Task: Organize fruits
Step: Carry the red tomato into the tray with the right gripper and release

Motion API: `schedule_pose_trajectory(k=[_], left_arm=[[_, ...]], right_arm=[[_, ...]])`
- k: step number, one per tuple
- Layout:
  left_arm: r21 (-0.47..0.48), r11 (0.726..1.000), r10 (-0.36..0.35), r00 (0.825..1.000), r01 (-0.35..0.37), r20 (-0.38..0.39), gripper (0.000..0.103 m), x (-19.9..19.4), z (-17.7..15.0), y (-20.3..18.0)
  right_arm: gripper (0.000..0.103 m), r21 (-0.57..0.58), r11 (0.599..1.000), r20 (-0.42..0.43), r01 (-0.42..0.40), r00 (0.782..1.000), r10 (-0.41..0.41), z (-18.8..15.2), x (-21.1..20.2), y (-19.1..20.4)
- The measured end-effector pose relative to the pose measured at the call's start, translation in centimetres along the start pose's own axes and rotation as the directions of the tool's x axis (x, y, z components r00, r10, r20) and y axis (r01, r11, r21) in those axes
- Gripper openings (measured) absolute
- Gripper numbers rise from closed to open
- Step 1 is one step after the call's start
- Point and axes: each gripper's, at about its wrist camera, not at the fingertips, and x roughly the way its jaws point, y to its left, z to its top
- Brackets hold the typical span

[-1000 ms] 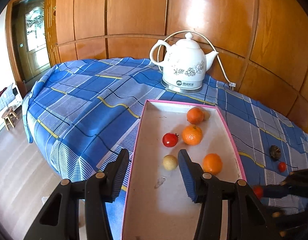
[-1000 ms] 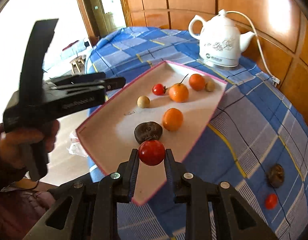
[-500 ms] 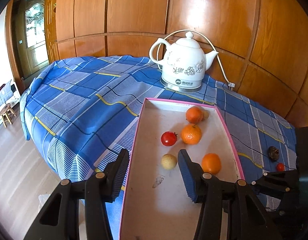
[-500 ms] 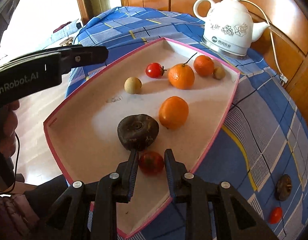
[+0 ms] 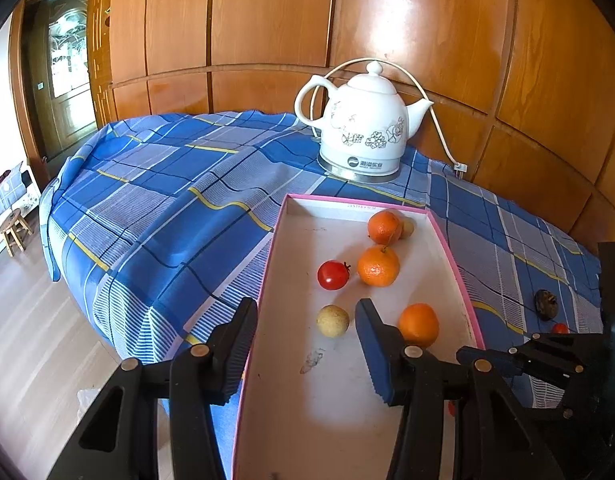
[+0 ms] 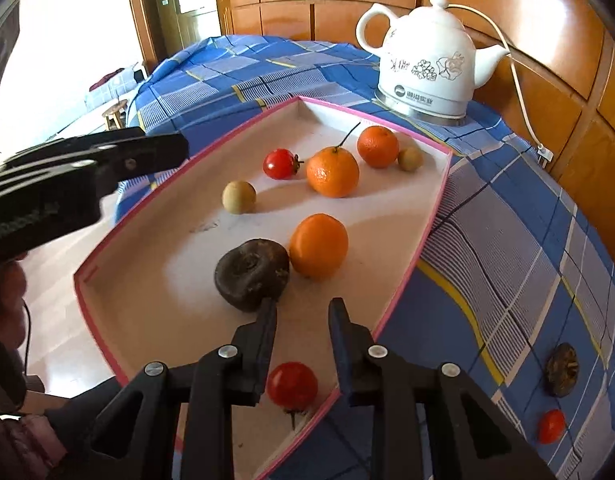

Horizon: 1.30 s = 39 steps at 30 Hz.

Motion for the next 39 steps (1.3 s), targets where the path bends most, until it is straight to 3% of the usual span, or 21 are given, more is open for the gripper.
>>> schedule_pose_trajectory(k=[6, 19, 24, 29, 31, 34, 39], left_arm=[[0.007, 1.000, -0.009, 1.000, 0.009, 0.006, 0.052, -0.3, 0.0, -0.2], [0.012, 1.000, -0.011, 1.000, 0.011, -0.002, 0.053, 0.0, -0.3, -0.5], [0.008, 1.000, -0.008, 1.000, 0.008, -0.003, 0.053, 0.0, -0.3, -0.3], [0.010, 1.000, -0.011, 1.000, 0.011, -0.006, 0.053, 0.1, -0.4, -0.3], [0.009, 1.000, -0.015, 1.000, 0.015, -0.005, 0.053, 0.1, -0.4, -0.3], [0.006, 1.000, -0.013, 1.000, 0.013, 0.005, 0.055, -0.1, -0.3, -0.2], [0.012, 1.000, -0.018, 1.000, 0.018, 0.004, 0.055, -0.2, -0.4, -0.6]], right_arm=[[0.027, 0.050, 0.999, 0.023, -0.010, 1.000, 0.008, -0.4, -0.7, -0.4], [0.027, 0.038, 0.999, 0.063, -0.020, 0.998, 0.017, -2.1, -3.0, 0.2], [0.016, -0.022, 1.000, 0.046, 0.002, 0.999, -0.001, -2.3, -2.4, 0.7], [0.015, -0.052, 0.996, 0.062, 0.073, 0.996, -0.070, -1.2, -1.6, 0.7], [0.015, -0.024, 0.997, 0.090, 0.076, 0.993, -0.074, -0.7, -1.8, 0.2], [0.015, 0.075, 0.997, 0.133, 0.009, 0.991, -0.018, -0.6, -3.0, -1.3], [0.015, 0.180, 0.984, 0.149, 0.014, 0.988, -0.042, -1.4, -4.5, -3.1]])
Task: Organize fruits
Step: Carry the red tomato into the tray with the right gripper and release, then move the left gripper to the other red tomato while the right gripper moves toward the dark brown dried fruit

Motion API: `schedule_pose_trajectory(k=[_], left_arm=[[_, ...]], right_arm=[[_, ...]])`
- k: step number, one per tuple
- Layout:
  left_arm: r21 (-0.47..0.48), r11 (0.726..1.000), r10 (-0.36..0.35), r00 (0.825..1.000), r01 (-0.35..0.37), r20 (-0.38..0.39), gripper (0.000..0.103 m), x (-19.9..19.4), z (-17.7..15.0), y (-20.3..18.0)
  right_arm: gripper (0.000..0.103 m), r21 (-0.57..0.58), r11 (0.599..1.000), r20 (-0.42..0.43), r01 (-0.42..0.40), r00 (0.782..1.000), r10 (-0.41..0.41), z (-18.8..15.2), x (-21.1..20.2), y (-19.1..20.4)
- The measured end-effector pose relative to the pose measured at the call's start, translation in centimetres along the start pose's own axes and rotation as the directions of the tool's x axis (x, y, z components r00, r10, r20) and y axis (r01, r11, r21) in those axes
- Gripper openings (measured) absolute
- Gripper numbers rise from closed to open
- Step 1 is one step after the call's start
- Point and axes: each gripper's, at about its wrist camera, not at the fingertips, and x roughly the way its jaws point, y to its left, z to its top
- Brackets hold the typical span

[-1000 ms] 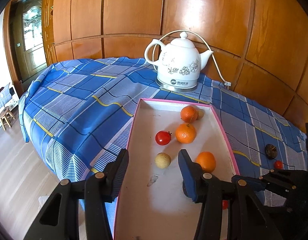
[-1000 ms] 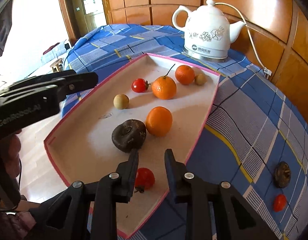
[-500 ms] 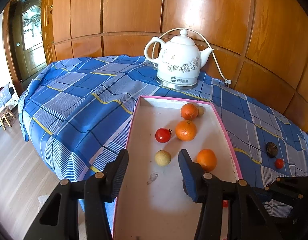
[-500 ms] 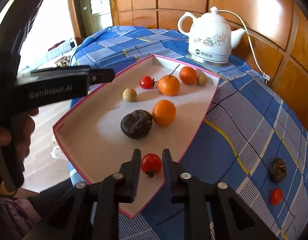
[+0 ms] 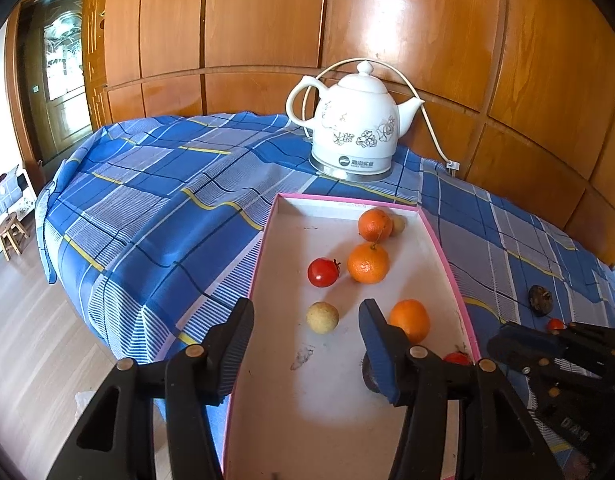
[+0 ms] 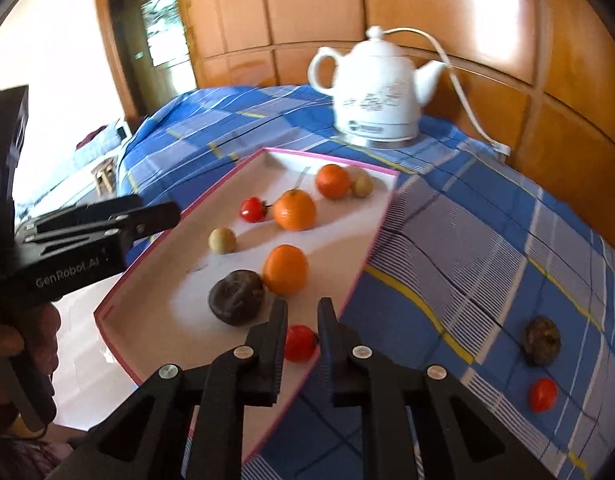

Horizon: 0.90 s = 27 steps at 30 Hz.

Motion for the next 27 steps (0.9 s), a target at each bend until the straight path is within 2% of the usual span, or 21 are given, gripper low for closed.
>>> schedule_pose_trajectory(k=[6, 15, 27], left_arm=[[0.023, 1.000, -0.018, 1.000, 0.018, 0.010, 0.055, -0.4, -0.1, -0.9], [0.064, 0.997, -0.054, 0.998, 0.053, 0.026, 0.055, -1.2, -0.3, -2.3], [0.137, 0.986, -0.096, 0.995, 0.094, 0.010, 0.055, -1.7, -1.2, -5.2]], right_arm=[[0.015, 0.067, 0.998, 0.000, 0.018, 1.000, -0.018, -0.9, -0.9, -0.8], [0.015, 0.108, 0.992, -0.007, 0.058, 0.998, -0.058, -2.2, -1.5, -0.9], [0.017, 0.158, 0.984, 0.001, 0.085, 0.996, -0.086, -3.5, -3.2, -2.5]])
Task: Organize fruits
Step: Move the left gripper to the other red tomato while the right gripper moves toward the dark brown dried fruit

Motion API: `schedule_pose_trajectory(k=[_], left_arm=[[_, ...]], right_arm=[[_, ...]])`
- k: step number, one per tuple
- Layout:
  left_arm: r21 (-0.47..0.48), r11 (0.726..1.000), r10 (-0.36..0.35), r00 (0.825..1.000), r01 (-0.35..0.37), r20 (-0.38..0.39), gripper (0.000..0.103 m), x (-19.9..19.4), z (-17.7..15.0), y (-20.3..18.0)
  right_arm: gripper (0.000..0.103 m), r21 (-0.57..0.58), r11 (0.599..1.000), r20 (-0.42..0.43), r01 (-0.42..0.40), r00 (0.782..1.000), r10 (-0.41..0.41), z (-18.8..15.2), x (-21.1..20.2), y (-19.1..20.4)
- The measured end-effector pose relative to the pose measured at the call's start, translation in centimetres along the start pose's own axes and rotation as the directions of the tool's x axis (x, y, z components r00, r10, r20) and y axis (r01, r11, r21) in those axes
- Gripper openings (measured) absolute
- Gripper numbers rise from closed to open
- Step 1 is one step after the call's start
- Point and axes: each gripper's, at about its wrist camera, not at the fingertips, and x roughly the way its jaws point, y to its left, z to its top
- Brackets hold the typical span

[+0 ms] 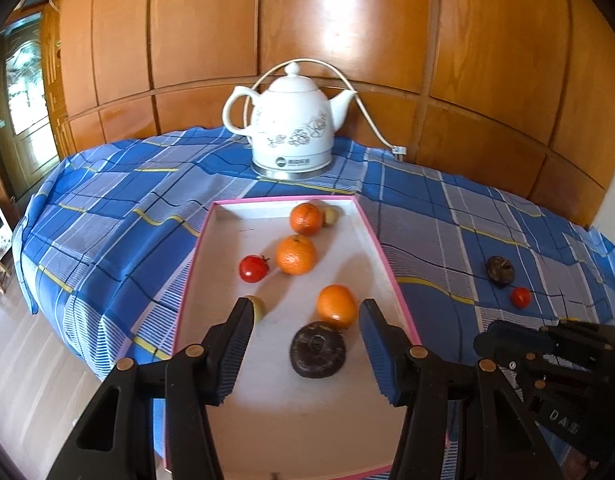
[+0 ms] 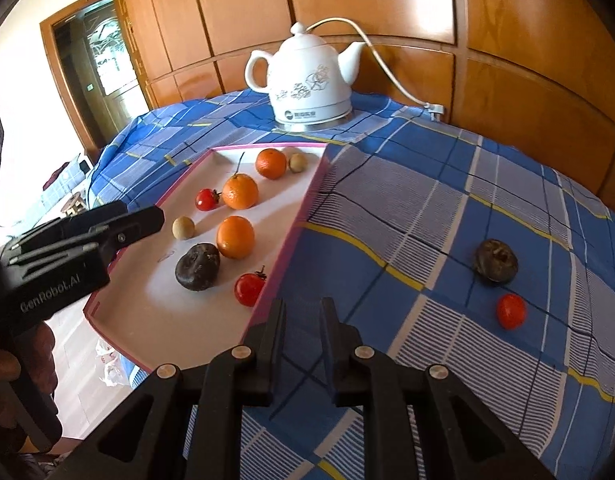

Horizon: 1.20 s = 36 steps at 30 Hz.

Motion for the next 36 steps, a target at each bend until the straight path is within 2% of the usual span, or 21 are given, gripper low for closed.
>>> schedule_pose_trajectory(k=[12, 27, 31, 36], left_arm=[[0.085, 0.995, -0.050, 0.999, 0.050, -0.005, 0.055, -0.1, 0.3, -3.3], [0.192, 0.972, -0.131, 0.990, 0.137, -0.047, 0.055, 1.1, 1.6, -8.3], [0.175, 0.966, -0.173, 0.979, 0.190, -0.105, 0.055, 2.4, 2.0, -9.6], [0.176, 0.935, -0.279, 0.943, 0.310, -0.179, 0.054, 3.6, 2.2, -12.4]], right_arm=[[0.017, 0.049, 0.997, 0.016, 0.061, 0.998, -0.062, 0.1, -2.0, -3.7], [0.017, 0.117, 0.971, 0.032, 0.210, 0.976, -0.215, 2.8, -7.8, -13.8], [0.021, 0.125, 0.956, 0.034, 0.266, 0.962, -0.272, 3.7, -9.4, -16.7], [0.021, 0.117, 0.936, 0.014, 0.331, 0.942, -0.335, 3.7, -9.8, -20.2]])
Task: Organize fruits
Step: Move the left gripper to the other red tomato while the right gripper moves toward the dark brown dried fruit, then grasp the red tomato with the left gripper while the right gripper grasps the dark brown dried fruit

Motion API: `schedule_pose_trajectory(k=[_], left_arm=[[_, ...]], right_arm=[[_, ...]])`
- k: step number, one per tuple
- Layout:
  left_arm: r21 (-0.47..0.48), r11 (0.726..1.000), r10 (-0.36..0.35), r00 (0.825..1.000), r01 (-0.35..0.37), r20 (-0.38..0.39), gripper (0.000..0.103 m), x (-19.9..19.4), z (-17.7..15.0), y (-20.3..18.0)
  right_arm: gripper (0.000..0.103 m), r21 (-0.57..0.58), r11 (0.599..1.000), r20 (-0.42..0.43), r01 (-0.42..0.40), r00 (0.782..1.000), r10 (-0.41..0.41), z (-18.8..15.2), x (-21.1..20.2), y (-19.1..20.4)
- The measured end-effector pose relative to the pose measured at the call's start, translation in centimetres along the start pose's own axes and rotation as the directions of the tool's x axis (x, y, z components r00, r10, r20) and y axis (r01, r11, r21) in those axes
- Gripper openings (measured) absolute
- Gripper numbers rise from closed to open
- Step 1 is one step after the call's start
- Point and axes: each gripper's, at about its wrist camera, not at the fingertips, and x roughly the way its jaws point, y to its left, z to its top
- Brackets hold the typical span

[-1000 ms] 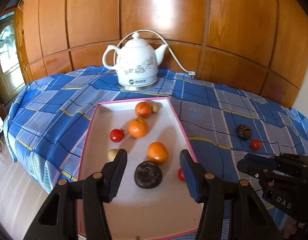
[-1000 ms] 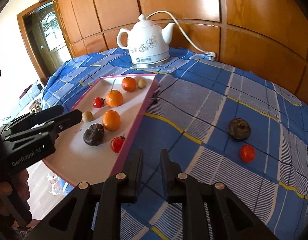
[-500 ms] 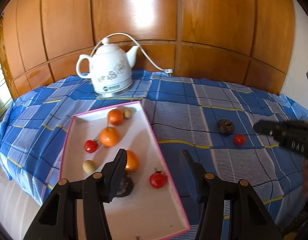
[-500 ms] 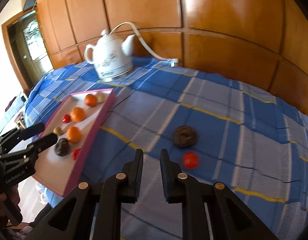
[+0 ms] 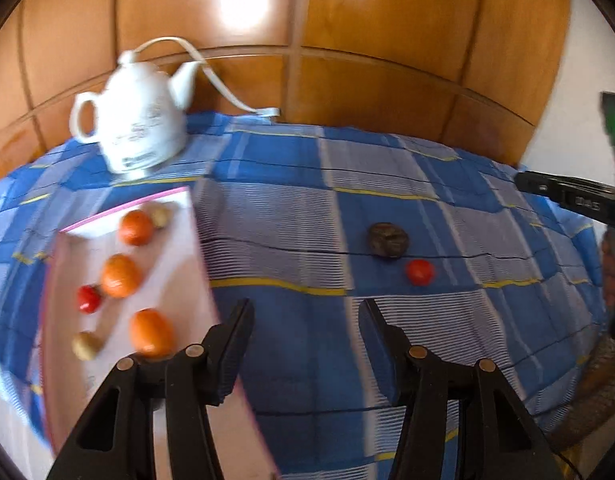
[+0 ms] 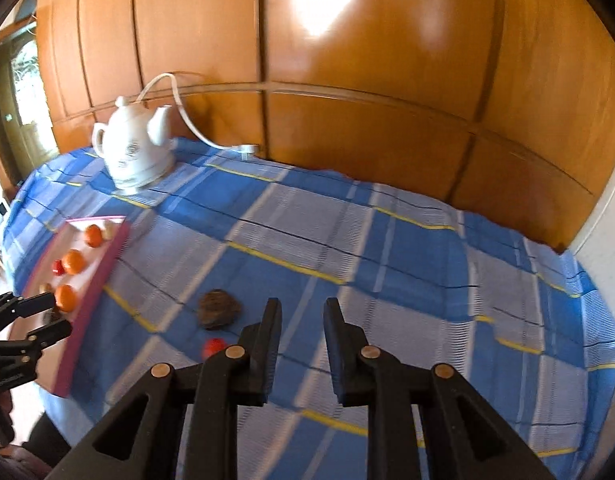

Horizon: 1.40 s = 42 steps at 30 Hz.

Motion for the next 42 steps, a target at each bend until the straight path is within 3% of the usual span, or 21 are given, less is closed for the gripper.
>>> schedule_pose_trajectory(k=[7, 15, 22, 27, 31, 35, 39, 42], left_arm=[[0.113, 0.986, -0.120, 0.992, 0.125, -0.045, 0.054, 3.3, 1.3, -5.3], [0.055, 0.985, -0.156, 0.977, 0.166, -0.148, 0.046, 9.4, 2.5, -8.5], [-0.013, 0.990, -0.139, 0.970, 0.139, -0.200, 0.036, 12.9, 2.6, -9.2], [-0.004, 0.991, -0.129, 0.976, 0.130, -0.174, 0.029, 13.5, 2.7, -9.4], [0.024, 0.994, -0.104, 0.986, 0.108, -0.128, 0.028, 12.0, 1.9, -8.9], [0.086, 0.996, -0.026, 0.997, 0.032, -0.067, 0.028, 9.7, 0.2, -7.7], [0.051, 0.998, 0.035, 0.997, -0.032, -0.065, 0.028, 9.2, -1.5, -5.8], [0.040, 0.999, 0.022, 0.999, -0.021, -0.035, 0.028, 9.2, -2.2, -5.1]], right_arm=[[0.021, 0.071, 0.997, -0.046, -0.009, 0.999, 0.012, -1.7, 2.3, -3.6], [0.021, 0.139, 0.988, -0.049, -0.065, 0.996, 0.072, -2.2, 2.8, -4.8], [0.021, 0.180, 0.977, -0.032, -0.115, 0.992, 0.122, -1.9, 2.5, -5.3], [0.021, 0.172, 0.977, -0.030, -0.125, 0.991, 0.132, -1.8, 2.5, -5.0], [0.021, 0.153, 0.982, -0.037, -0.114, 0.992, 0.121, -1.9, 2.6, -4.8], [0.021, 0.145, 0.983, -0.049, -0.114, 0.991, 0.122, -2.0, 2.8, -4.6], [0.021, 0.128, 0.983, -0.067, -0.129, 0.988, 0.138, -2.2, 3.2, -4.0], [0.021, 0.103, 0.981, -0.085, -0.163, 0.981, 0.172, -2.4, 3.6, -3.1]])
